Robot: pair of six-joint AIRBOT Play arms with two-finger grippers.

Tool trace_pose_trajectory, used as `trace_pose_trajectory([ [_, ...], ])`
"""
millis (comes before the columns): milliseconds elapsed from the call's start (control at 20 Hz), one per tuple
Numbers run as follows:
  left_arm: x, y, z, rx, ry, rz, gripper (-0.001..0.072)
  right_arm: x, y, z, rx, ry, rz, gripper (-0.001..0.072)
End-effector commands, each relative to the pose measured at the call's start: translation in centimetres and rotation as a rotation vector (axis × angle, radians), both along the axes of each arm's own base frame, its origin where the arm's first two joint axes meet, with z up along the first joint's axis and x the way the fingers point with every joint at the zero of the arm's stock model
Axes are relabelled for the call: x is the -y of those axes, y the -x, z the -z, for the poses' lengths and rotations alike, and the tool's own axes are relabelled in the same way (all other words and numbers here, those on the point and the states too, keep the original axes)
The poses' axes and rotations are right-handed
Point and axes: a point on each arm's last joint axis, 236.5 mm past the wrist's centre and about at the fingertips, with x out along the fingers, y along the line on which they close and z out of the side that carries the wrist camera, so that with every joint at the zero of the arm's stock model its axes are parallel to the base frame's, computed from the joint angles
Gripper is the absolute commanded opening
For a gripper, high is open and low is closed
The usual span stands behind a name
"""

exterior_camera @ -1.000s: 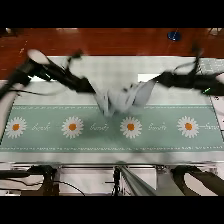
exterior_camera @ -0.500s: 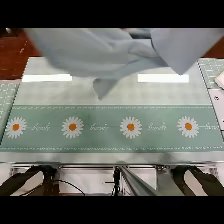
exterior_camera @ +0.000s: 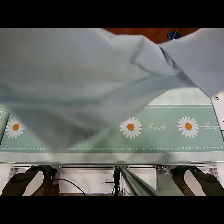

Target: Fold the shirts.

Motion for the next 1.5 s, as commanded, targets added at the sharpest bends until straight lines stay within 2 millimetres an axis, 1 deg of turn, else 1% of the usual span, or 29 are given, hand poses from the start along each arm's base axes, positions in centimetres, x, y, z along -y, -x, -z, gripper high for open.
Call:
trace_pose_trajectory([
  [0,0.3,2.2,0.4,-0.024,0.014,-0.006,0.0025,-0.1,1.8,-0.6,-0.009,-0.004,0.021,0.0016],
  [50,0.3,2.3,1.0,-0.049,0.012,-0.003,0.0025,-0.1,2.0,0.0,-0.031,0.005,0.022,0.0016],
  [100,0.3,2.3,1.7,-0.077,0.0,-0.003,0.0025,0.5,1.9,1.1,-0.072,0.03,0.046,0.0016],
  [150,0.1,1.9,2.6,-0.119,0.005,-0.009,0.0025,1.8,1.7,2.8,-0.138,0.066,0.094,0.0016],
  [250,-0.2,0.5,5.7,-0.238,-0.004,-0.005,0.0026,4.5,1.6,6.6,-0.298,0.14,0.178,0.0016],
  [300,-0.3,-0.4,7.6,-0.308,-0.003,-0.001,0.0026,5.4,1.7,8.5,-0.382,0.17,0.197,0.0016],
  [350,-0.5,-1.5,9.6,-0.376,0.004,0.003,0.0026,5.9,1.4,10.3,-0.462,0.183,0.193,0.0016],
  [400,-0.7,-2.5,11.4,-0.436,0.015,0.004,0.0026,5.8,0.9,11.3,-0.493,0.18,0.172,0.0016],
  [500,-1.0,-4.7,15.8,-0.571,0.047,0.007,0.0026,6.2,-0.9,13.9,-0.584,0.176,0.15,0.0016],
  [550,-1.2,-5.8,18.2,-0.637,0.066,0.008,0.0026,6.6,-1.9,15.5,-0.638,0.176,0.135,0.0016],
  [700,-1.0,-9.1,24.6,-0.765,0.126,0.009,0.0026,6.7,-5.3,21.3,-0.818,0.139,0.056,0.0016],
  [750,-0.9,-10.4,26.3,-0.783,0.143,0.007,0.0027,6.5,-6.6,23.2,-0.861,0.114,0.023,0.0016],
  [850,-0.7,-13.5,29.4,-0.79,0.183,-0.016,0.0026,6.5,-9.5,26.2,-0.904,0.062,-0.006,0.0016],
  [1000,-0.8,-18.1,33.5,-0.805,0.215,-0.058,0.0027,7.5,-14.1,30.8,-0.952,0.023,-0.005,0.0016],
  [1100,-0.4,-20.7,36.8,-0.863,0.227,-0.074,0.0027,7.4,-16.4,33.5,-0.981,-0.008,-0.045,0.0016],
  [1200,0.3,-22.1,40.5,-0.944,0.223,-0.075,0.0027,7.0,-18.1,35.8,-1.018,-0.05,-0.083,0.0016],
  [1250,0.7,-22.5,42.6,-0.996,0.217,-0.071,0.0027,6.7,-18.7,37.0,-1.036,-0.053,-0.093,0.0016],
  [1350,1.5,-22.9,46.0,-1.082,0.216,-0.064,0.0027,5.9,-19.8,39.4,-1.058,-0.017,-0.114,0.0016],
  [1450,2.1,-23.3,48.2,-1.141,0.244,-0.059,0.0027,4.5,-21.2,41.4,-1.053,0.029,-0.125,0.0016],
])
